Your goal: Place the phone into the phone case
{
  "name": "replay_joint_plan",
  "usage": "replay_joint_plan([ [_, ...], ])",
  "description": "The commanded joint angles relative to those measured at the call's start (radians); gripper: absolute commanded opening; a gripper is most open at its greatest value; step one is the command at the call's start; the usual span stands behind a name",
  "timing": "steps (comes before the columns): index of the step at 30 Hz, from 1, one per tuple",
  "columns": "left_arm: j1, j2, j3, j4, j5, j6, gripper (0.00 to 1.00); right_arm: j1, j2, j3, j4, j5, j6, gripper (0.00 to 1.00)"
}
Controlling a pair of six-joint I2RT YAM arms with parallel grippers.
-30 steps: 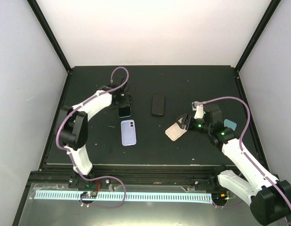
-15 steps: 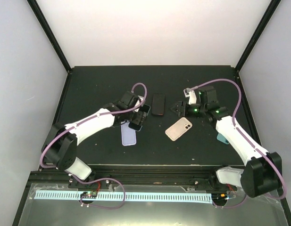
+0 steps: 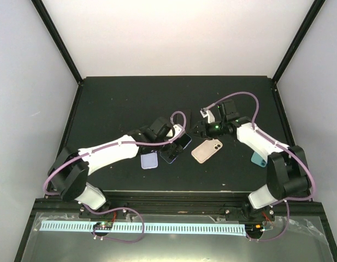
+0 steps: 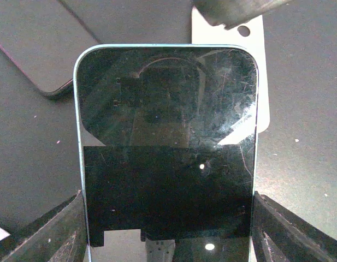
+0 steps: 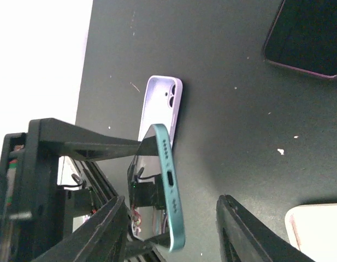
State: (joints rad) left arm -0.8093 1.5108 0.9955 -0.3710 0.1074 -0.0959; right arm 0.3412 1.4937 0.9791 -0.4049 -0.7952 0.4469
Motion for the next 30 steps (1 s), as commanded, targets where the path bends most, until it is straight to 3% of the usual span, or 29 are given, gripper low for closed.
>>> replay_joint_plan([
  [1,-0.016,-0.057,0.016,0.069,0.035,0.061,0.44,0.009,0.054,0.029,-0.006,-0.077,-0.037,0.44],
  [6,-0.021,-0.059,0.015,0.073,0.046,0.073,0.44,0.025,0.082,0.014,0.032,-0.125,-0.023,0.36],
  [11,-0.021,-0.061,0.015,0.069,0.034,0.076,0.44,0.027,0.078,-0.035,0.133,-0.195,0.039,0.16],
  [14,-0.021,-0.074,0.013,0.068,0.006,0.061,0.57,0.027,0.075,-0.069,0.19,-0.216,0.082,0.05],
  [19,-0.009,-0.109,-0.011,0.071,-0.099,-0.006,0.79,0.028,0.027,-0.121,0.26,-0.176,0.163,0.01],
  [24,0.061,-0.185,-0.059,0.078,-0.129,-0.108,0.82,0.027,-0.05,-0.178,0.328,-0.076,0.253,0.01],
  [30,0.224,-0.258,-0.105,0.042,-0.109,-0.209,0.8,0.027,-0.121,-0.226,0.353,0.034,0.301,0.01],
])
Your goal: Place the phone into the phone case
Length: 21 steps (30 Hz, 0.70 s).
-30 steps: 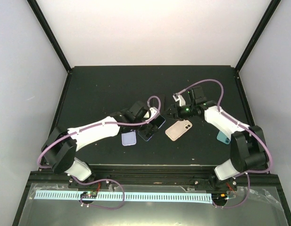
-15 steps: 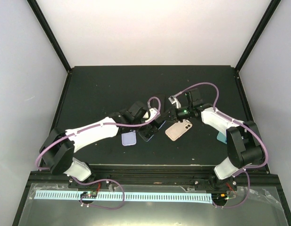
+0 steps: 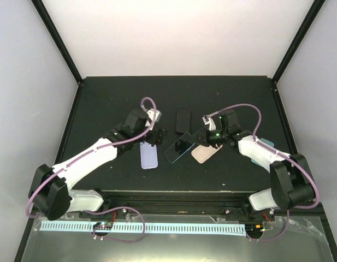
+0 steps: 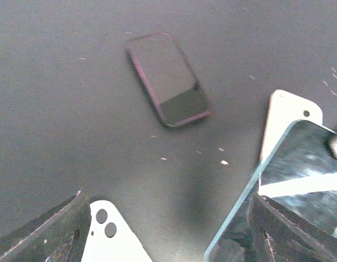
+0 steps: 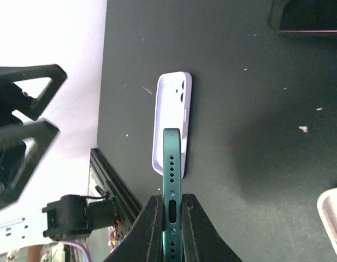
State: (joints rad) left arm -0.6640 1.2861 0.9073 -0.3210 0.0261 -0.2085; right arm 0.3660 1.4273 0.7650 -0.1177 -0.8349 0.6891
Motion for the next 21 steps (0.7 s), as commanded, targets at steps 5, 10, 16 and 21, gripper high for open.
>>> replay_joint_plan([
  [5,0.175,0.039,0.018,-0.185,-0.154,-0.222,0.66,0.002,-0.098,-0.024,0.058,0.12,0.066,0.01],
  [10,0.221,0.074,-0.02,-0.251,-0.131,-0.312,0.6,0.002,-0.138,-0.03,0.033,0.156,0.06,0.01],
  [16,0.222,0.084,-0.131,-0.214,-0.032,-0.405,0.65,0.002,-0.18,-0.041,0.02,0.187,0.059,0.01],
  [21,0.223,0.073,-0.206,-0.175,0.041,-0.462,0.68,0.002,-0.201,-0.044,0.014,0.197,0.058,0.01],
])
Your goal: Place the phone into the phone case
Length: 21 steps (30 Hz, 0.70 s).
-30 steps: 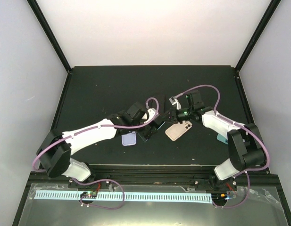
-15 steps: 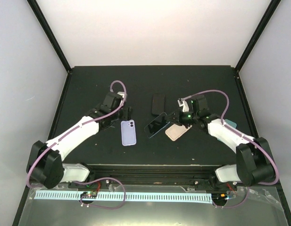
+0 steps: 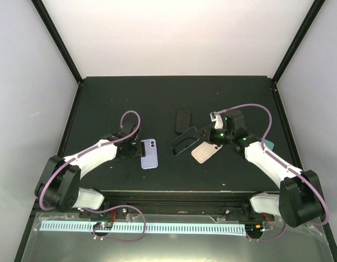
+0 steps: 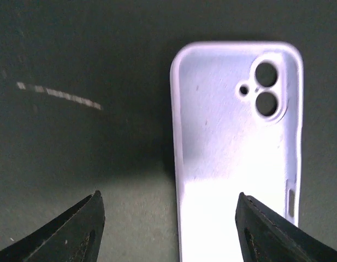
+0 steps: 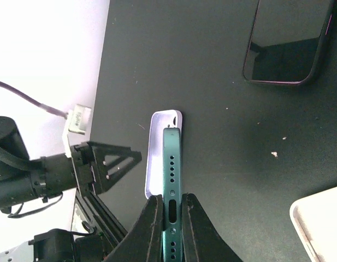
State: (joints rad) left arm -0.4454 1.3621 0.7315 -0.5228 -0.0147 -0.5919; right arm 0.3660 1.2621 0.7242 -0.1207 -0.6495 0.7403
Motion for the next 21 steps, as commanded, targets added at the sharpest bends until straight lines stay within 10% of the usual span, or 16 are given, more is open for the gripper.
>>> replay_joint_plan([
  [1,0.005,-0.008,-0.044,0.038,0.106,-0.091,0.68,0.002,-0.04,-0.004,0.016,0.014,0.008,0.01],
  [21,-0.236,0.055,-0.12,0.351,0.311,-0.392,0.73,0.002,-0.125,-0.006,-0.05,0.103,-0.021,0.02],
])
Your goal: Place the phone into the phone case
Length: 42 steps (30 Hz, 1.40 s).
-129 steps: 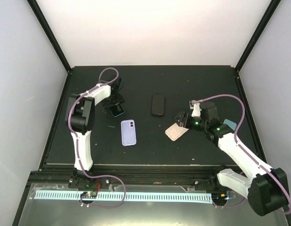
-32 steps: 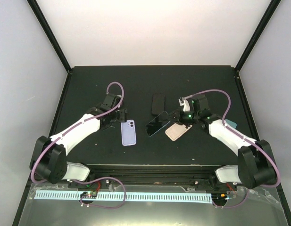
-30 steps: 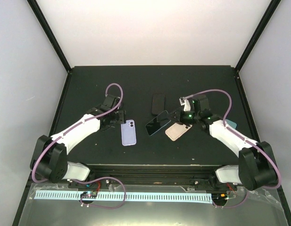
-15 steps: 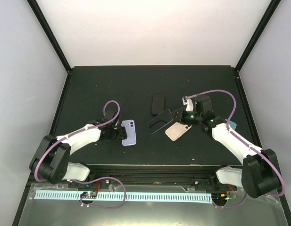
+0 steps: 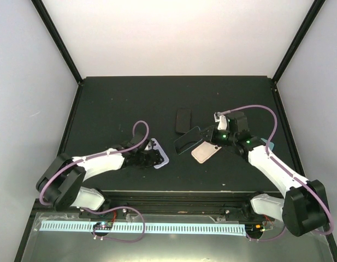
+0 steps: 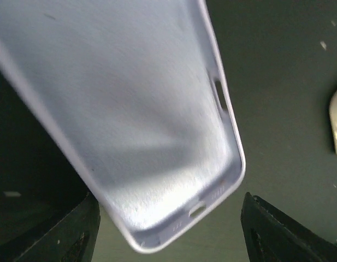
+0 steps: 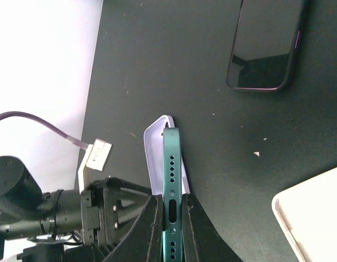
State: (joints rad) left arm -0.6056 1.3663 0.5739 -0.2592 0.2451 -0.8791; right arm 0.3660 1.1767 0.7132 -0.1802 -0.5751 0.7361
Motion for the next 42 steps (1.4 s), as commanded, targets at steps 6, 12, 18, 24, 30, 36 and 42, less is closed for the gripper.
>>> replay_joint_plan([
  [6,-0.172,0.118,0.158,0.185,0.07,-0.109,0.74,0.0,-0.084,-0.002,-0.006,0.084,-0.014,0.02],
  [12,-0.095,0.062,0.227,0.018,-0.048,0.014,0.76,0.002,-0.126,-0.041,0.021,0.112,0.022,0.02],
  [18,0.098,0.033,0.216,-0.07,-0.106,0.155,0.75,0.002,-0.13,-0.099,0.091,0.102,0.094,0.02],
  [24,0.231,0.096,0.222,-0.046,-0.081,0.242,0.71,0.011,-0.104,-0.149,0.173,0.093,0.152,0.02],
  [30,0.289,0.181,0.248,-0.001,-0.002,0.294,0.62,0.049,-0.055,-0.157,0.246,0.071,0.184,0.02],
  [36,0.293,0.23,0.275,0.013,0.032,0.356,0.54,0.091,-0.016,-0.155,0.313,0.084,0.196,0.04],
  [42,0.293,0.288,0.287,0.003,0.053,0.373,0.48,0.094,0.041,-0.169,0.37,0.068,0.203,0.05],
])
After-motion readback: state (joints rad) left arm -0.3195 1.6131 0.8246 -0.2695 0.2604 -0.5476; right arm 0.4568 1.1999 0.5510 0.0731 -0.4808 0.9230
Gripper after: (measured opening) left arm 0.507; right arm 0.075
